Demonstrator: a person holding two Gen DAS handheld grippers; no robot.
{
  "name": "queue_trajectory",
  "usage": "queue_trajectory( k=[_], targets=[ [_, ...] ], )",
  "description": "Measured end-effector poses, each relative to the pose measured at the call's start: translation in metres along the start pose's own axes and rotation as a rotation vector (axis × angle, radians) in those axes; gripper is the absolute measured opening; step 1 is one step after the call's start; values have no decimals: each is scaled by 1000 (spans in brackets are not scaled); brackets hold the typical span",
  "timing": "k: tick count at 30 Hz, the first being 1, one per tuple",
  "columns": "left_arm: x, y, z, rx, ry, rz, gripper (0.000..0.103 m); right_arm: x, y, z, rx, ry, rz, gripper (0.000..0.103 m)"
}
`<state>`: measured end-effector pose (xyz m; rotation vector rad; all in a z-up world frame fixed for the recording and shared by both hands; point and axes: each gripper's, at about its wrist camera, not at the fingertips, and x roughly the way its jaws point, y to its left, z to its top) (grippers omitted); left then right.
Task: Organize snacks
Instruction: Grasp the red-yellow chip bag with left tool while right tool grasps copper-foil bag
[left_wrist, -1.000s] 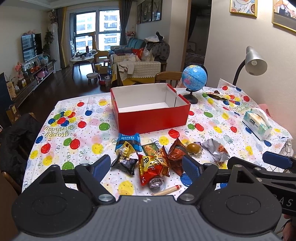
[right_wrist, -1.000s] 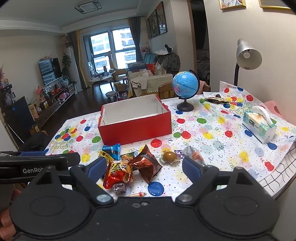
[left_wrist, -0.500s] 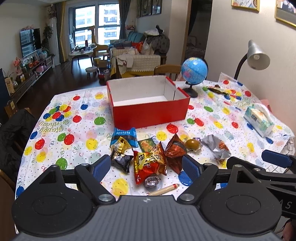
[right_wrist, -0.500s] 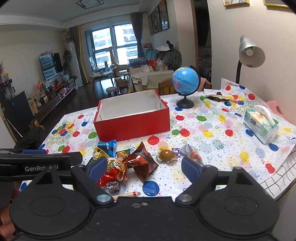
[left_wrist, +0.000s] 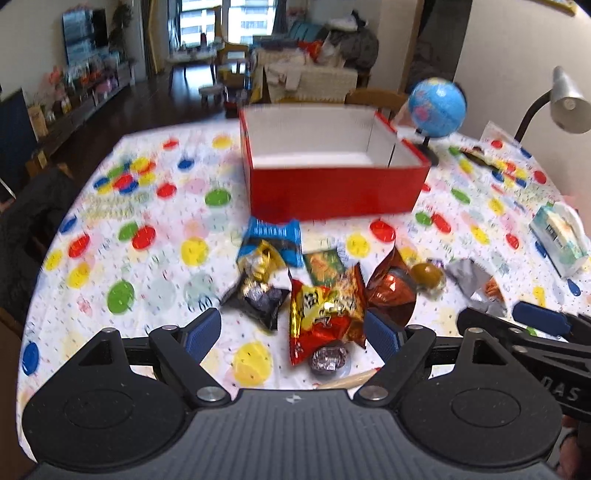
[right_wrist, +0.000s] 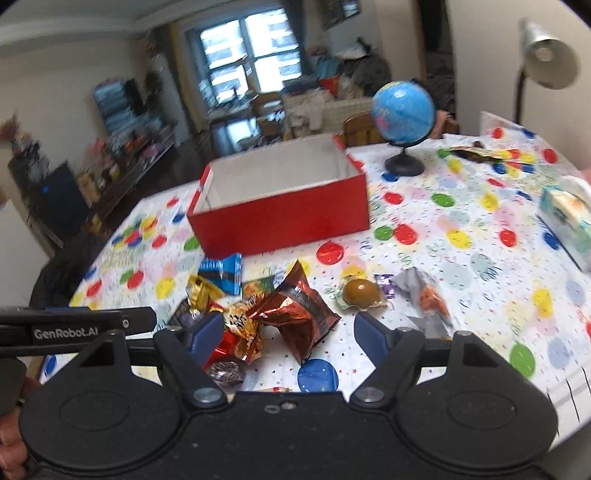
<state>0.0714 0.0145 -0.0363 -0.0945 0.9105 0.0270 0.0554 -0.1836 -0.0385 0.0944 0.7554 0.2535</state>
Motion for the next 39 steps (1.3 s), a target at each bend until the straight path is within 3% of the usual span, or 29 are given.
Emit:
queue_trajectory(
  k=[7,17,20,26,28,30,33,39],
  targets=[
    [50,-3,12,-43,124,-4,85,54,-12,3,-134,90,15,72],
    [108,-18,24,6,234,-17,84,117,-22,11,-265,218,58,69],
    [119,-16,26,-33,274,-57,85,124,-16,8,-325,223,77,69],
    [132,-21,25,-27,309,-86,85,140,-9,4,-401,224,78,66],
    [136,-22,23,-28,327,-102,84,144,-8,2,-415,226,72,54],
    [137,-22,22,-33,332,-106,83,145,-8,2,-413,221,68,51],
    [134,-23,22,-36,317,-127,72,144,-8,1,-402,211,64,46],
    [126,-20,23,-48,290,-120,63,137,-10,2,-367,192,48,41]
  ],
)
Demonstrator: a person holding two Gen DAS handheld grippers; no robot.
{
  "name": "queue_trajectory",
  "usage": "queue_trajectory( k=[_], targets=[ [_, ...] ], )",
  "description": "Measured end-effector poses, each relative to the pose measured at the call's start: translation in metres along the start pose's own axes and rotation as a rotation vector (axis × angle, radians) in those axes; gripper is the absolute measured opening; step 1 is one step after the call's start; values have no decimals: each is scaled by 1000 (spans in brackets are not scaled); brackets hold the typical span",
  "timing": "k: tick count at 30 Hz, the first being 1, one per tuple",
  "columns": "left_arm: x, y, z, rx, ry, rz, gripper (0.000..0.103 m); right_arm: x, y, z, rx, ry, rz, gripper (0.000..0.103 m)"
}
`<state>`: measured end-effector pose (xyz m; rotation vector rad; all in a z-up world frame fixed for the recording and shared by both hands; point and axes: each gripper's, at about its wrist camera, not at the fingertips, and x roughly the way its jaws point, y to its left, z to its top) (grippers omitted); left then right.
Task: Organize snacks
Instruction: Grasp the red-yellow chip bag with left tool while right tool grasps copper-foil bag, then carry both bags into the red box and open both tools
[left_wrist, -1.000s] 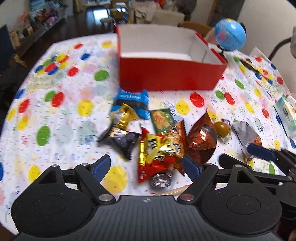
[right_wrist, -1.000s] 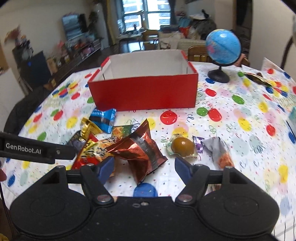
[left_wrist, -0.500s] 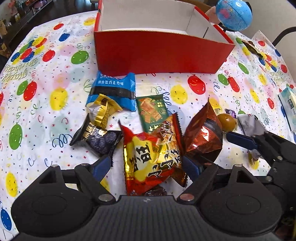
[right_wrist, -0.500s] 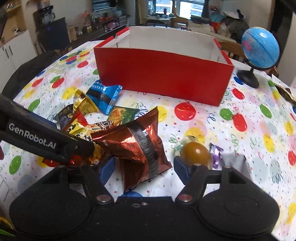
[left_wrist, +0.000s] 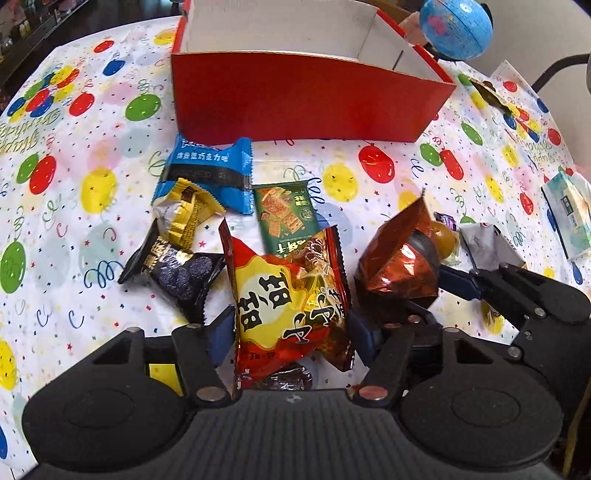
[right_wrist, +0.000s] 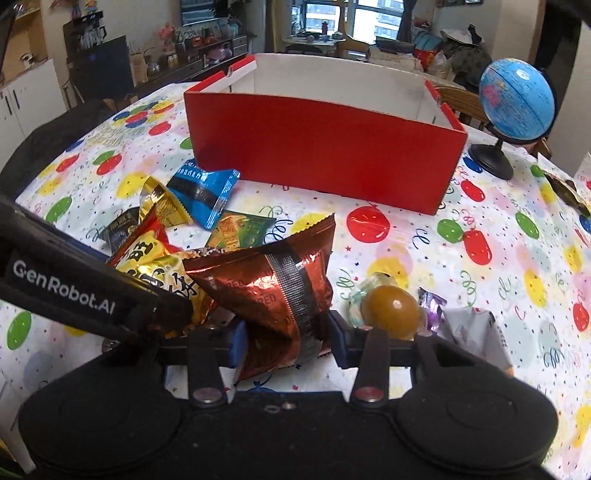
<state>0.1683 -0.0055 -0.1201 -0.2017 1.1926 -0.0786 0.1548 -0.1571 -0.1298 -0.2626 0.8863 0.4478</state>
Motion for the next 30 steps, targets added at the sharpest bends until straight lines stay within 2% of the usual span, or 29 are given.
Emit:
queue_trajectory(
  k=[6,13,18,30],
  targets=[
    [-20,4,-3,-12,-49,2,62,-22,0,1,62,-41,3,40],
    [-56,4,-7,17,-158,-7,56,-55,0,8,132,-112,0,40],
    [-82,3,-6,28,-219,-17,56,-75,-1,17,186,-149,10,40],
    [-141,-1,40,66,-435,15,56,-106,-20,74,227,-246,6,40]
  ],
)
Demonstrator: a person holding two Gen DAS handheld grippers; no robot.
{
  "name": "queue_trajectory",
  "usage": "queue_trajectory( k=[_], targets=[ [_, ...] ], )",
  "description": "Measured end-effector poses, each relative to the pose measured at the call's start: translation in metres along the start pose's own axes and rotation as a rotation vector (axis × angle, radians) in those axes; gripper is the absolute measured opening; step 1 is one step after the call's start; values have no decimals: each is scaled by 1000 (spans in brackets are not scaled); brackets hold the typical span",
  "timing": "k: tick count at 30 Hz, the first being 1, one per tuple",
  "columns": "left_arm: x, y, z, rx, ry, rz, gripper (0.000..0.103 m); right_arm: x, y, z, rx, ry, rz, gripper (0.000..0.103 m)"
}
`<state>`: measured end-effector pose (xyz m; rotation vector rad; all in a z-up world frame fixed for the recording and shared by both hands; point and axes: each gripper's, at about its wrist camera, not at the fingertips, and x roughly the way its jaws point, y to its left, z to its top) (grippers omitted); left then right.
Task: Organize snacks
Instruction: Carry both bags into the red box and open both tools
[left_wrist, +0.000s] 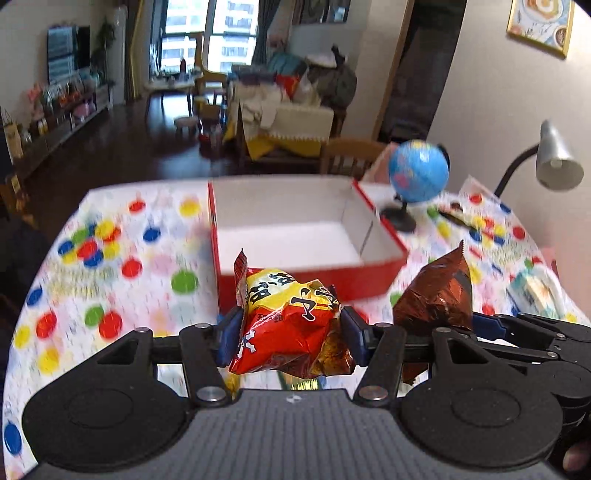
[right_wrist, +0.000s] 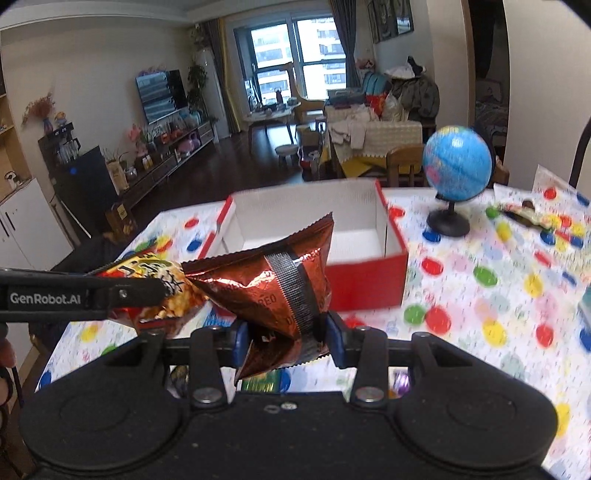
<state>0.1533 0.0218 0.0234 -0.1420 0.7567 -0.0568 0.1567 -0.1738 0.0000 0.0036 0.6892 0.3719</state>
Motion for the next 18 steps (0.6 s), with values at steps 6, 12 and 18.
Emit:
queue_trajectory(
  k=[6,12,18],
  targets=[
    [7,6,34,-2,-56,46,56,11,-11,38,-9,-43,-38,40],
    [30,10,66,-1,-80,74,56,36,-31,70,-5,-38,-61,40],
    [68,7,93,23,-68,109,56,73,-38,96,-50,-14,-70,41]
  ],
)
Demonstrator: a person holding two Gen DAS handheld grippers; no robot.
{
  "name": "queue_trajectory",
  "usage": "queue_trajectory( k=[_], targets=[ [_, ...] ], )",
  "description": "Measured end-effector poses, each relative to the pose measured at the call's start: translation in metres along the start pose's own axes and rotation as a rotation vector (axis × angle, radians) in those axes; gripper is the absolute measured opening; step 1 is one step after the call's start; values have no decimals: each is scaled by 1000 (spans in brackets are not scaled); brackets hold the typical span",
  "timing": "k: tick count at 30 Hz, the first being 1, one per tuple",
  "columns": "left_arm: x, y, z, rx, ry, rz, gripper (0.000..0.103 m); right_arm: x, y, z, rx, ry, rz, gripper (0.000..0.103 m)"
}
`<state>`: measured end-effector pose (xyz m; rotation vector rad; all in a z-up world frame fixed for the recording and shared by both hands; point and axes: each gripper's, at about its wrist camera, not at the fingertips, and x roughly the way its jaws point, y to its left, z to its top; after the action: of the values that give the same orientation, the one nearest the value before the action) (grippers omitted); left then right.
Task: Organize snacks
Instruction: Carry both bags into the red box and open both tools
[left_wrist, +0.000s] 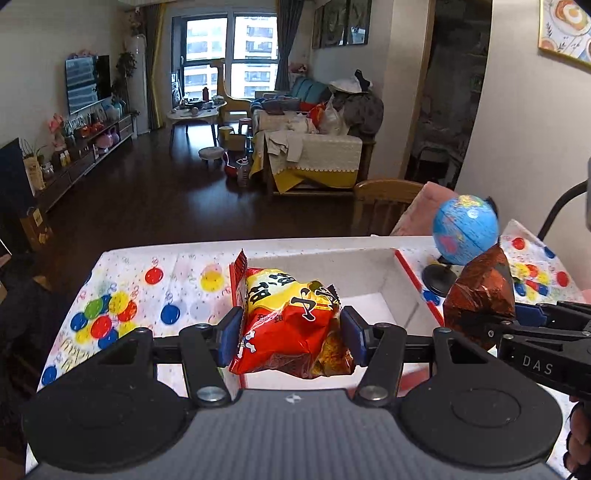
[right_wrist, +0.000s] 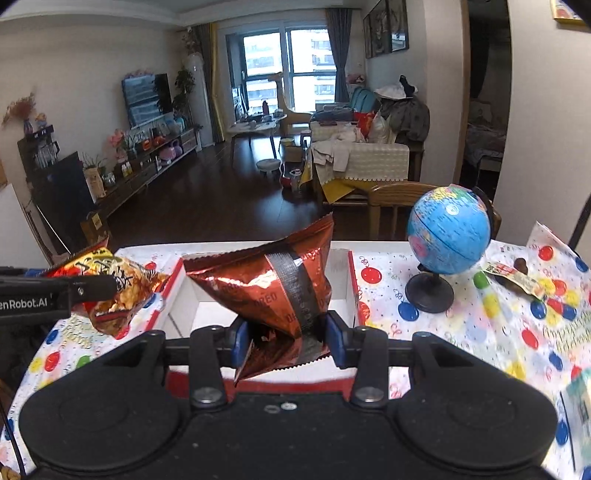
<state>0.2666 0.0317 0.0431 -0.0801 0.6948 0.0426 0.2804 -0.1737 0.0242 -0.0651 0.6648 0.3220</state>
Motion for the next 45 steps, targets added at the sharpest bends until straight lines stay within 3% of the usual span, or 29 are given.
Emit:
queue_trajectory(
  k=[11,21,27,33,45],
  targets=[
    [102,-6,-3,11,163,46,57,86,-6,-2,-35,146,6,37],
    [157,-15,-24,10,311,42,61,113,-14,-18,-17,226,51,41],
    [155,-15,-25,-28,311,-17,69,114,-21,-24,26,243,64,52],
    [135,-16,-25,-28,285,-10,69,100,-24,-26,44,224,60,64],
    [65,-19,-33,-26,198,-29,69,42,-12,-31,67,158,53,73]
  ],
)
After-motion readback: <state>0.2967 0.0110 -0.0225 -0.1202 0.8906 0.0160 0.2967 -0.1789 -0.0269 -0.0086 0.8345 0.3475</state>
